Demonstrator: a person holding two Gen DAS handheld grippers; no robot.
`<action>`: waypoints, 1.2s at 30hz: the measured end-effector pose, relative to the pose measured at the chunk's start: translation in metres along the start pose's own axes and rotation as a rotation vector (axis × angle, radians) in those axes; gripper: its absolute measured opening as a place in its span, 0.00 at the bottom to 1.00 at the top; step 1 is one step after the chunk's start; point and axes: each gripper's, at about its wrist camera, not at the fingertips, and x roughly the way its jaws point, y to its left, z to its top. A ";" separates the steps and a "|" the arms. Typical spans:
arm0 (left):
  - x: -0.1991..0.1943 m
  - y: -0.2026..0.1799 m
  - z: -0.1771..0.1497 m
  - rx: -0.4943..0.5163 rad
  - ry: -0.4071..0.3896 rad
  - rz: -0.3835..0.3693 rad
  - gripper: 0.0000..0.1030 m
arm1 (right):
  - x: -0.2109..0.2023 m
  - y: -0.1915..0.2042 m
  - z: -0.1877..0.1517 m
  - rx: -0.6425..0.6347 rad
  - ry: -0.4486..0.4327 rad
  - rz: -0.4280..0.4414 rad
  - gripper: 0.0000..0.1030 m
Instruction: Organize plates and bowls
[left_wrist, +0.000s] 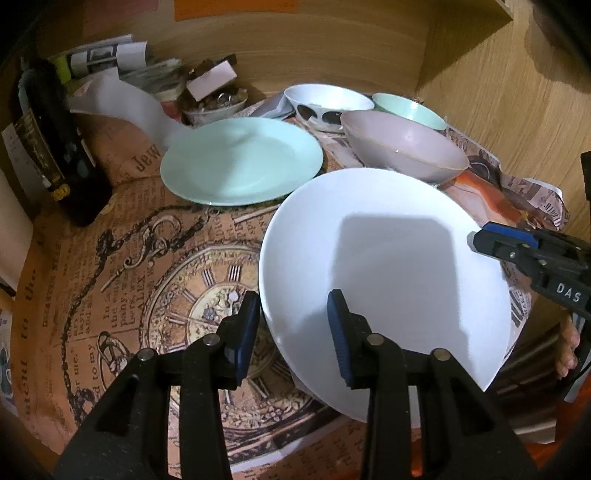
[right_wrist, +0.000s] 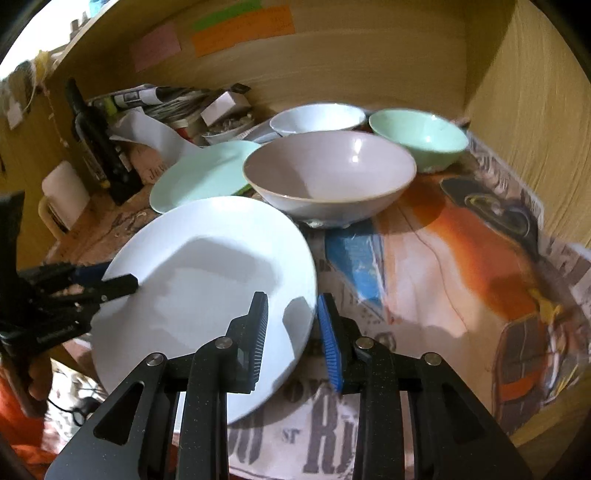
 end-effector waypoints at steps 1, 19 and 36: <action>0.000 0.000 0.001 0.002 0.000 0.004 0.36 | 0.001 -0.001 0.001 0.002 0.001 0.002 0.27; -0.051 0.043 0.029 -0.086 -0.190 0.117 0.65 | -0.034 0.026 0.063 -0.081 -0.206 0.021 0.57; -0.053 0.091 0.083 -0.147 -0.298 0.194 0.95 | 0.028 0.055 0.142 -0.165 -0.181 0.023 0.64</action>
